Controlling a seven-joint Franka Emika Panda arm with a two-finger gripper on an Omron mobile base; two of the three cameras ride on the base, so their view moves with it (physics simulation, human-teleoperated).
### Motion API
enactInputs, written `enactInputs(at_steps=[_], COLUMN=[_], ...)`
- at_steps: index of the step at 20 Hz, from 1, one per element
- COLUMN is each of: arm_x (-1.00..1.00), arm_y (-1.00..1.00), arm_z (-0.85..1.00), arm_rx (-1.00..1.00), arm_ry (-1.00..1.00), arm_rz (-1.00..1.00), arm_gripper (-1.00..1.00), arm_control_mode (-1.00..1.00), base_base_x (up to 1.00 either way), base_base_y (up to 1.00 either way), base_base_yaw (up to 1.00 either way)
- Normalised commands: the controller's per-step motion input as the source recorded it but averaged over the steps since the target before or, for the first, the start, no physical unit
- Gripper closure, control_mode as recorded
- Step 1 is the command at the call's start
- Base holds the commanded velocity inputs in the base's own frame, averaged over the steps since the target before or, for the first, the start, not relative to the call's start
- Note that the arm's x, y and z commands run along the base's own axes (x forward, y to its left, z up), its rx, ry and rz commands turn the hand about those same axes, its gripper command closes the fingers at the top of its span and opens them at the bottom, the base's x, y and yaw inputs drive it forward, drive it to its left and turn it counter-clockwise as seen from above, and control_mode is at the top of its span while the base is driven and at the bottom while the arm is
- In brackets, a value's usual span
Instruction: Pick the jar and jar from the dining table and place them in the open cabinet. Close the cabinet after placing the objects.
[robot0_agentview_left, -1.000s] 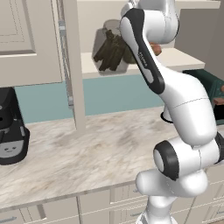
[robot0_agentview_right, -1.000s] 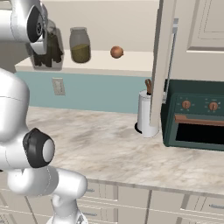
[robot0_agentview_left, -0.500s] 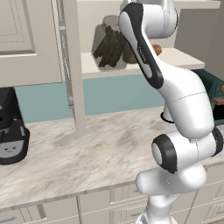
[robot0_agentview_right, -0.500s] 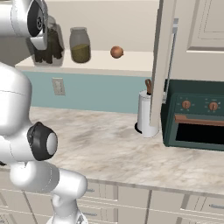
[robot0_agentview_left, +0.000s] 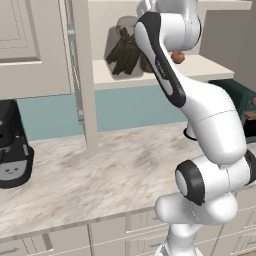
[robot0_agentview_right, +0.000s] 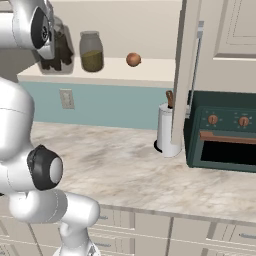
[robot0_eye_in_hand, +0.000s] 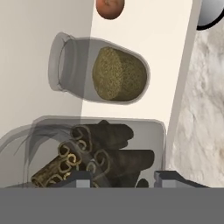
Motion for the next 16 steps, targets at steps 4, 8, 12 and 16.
enactInputs(at_steps=[4,8,12,16], arm_x=[0.26,0.37,0.21,0.17], arm_y=[0.01,0.01,0.01,0.0], arm_z=[-0.01,-0.02,0.0,-0.02], arm_rx=[0.0,0.0,0.0,0.0], arm_ry=[0.0,0.0,0.0,0.0], arm_rz=[0.0,0.0,0.0,0.0], arm_gripper=[1.0,1.0,1.0,1.0], arm_control_mode=[-1.0,-1.0,-1.0,-1.0], base_base_x=[0.0,0.0,0.0,0.0], base_base_y=[0.0,0.0,0.0,0.0], base_base_yaw=[0.0,0.0,0.0,0.0])
